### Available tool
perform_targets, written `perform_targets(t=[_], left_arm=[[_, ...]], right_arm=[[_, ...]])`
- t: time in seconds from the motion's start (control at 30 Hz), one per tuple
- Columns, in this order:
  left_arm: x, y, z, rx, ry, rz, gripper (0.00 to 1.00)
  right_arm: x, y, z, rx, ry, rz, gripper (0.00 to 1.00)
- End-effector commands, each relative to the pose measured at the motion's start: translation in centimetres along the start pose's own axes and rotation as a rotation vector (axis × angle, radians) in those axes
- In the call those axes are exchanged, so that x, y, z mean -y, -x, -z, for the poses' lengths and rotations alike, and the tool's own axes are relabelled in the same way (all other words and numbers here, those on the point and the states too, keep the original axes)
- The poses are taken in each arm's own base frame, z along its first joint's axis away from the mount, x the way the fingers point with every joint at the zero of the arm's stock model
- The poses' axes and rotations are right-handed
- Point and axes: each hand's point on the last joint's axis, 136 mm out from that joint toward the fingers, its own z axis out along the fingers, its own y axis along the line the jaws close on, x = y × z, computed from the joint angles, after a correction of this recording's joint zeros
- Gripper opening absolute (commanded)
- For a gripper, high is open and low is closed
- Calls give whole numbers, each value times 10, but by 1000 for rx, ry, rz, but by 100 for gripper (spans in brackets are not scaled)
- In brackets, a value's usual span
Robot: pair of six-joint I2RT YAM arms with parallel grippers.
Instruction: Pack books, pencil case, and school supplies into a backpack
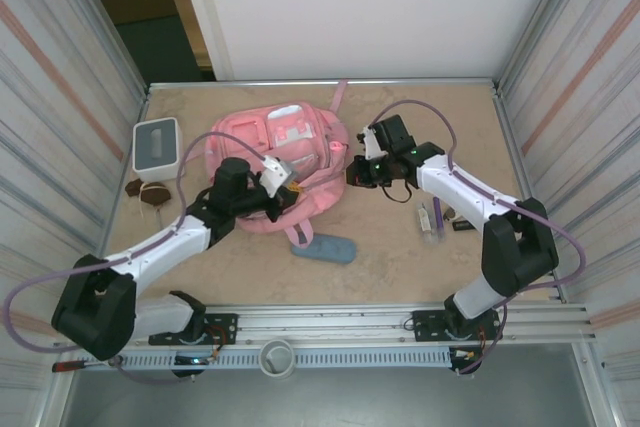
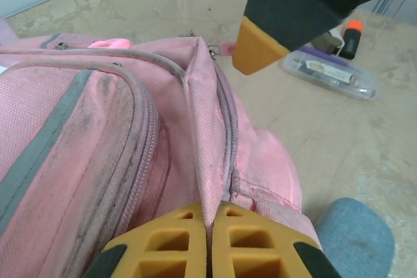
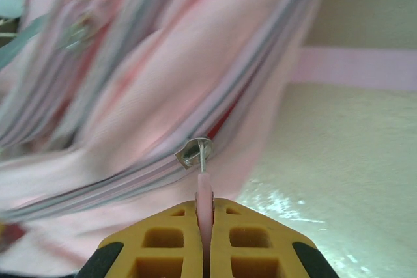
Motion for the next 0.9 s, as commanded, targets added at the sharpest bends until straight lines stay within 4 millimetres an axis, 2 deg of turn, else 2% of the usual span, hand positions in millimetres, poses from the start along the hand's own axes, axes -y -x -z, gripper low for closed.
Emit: perform_targets(t=[0.0,0.2,0.33,0.43,0.63,0.87], left_arm=[[3,50,27,198,-37,-16,0],[12,70,38,259,-86,-9,0],[23,91,44,302,-162,-10,0],[25,101,47,332,-178,-19,0],[20,108,57,374,-166,-13,0],[22,108,65,395,-144,-22,0]], right_arm=[[43,22,9,78,-170,-91,0],[47,35,30,136,-190,-90,0],[47,36,51,181,-213,-67,0],[47,34,58,200,-214,-61,0],[69,32,48,176,-240,-97,0],[98,50,24,170,-268,-139,0]])
